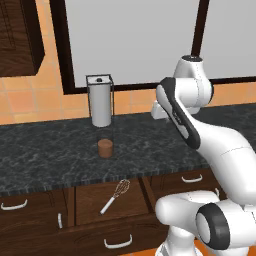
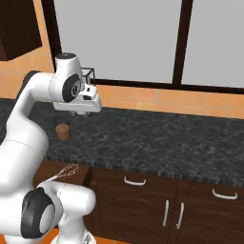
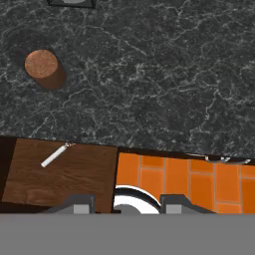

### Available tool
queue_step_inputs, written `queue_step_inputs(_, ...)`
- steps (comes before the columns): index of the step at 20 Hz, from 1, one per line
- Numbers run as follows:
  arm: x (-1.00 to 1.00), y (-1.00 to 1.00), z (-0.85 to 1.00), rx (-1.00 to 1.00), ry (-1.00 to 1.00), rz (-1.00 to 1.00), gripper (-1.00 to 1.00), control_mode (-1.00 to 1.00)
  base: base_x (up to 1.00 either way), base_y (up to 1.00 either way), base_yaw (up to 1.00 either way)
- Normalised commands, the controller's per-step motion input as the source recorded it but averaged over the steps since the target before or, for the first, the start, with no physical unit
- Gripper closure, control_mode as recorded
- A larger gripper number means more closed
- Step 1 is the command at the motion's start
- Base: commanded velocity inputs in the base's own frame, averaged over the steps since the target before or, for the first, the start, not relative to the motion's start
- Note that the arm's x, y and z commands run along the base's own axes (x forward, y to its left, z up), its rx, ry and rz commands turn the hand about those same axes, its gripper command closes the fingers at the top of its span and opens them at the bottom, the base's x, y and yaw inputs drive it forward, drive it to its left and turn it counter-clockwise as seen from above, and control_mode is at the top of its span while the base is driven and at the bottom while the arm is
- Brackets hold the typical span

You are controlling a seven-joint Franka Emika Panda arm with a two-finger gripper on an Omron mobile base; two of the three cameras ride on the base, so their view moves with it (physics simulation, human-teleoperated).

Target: Pick the whisk from the drawer and place it on the counter.

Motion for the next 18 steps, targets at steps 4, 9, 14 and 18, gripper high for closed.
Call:
queue_step_inputs(4,-0.36,0.0,0.0,0.0,0.0,0.06,-1.0,-1.0,0.0,0.0,0.0)
queue_step_inputs(9,-0.69,0.0,0.0,-0.02,0.0,0.19,-1.0,-1.0,0.0,0.0,0.0)
queue_step_inputs(14,-0.45,0.0,-0.04,-0.02,0.0,0.14,-1.0,-1.0,0.0,0.0,0.0)
queue_step_inputs(18,-0.28,0.0,-0.14,-0.06,0.0,0.15,-1.0,-1.0,0.0,0.0,0.0)
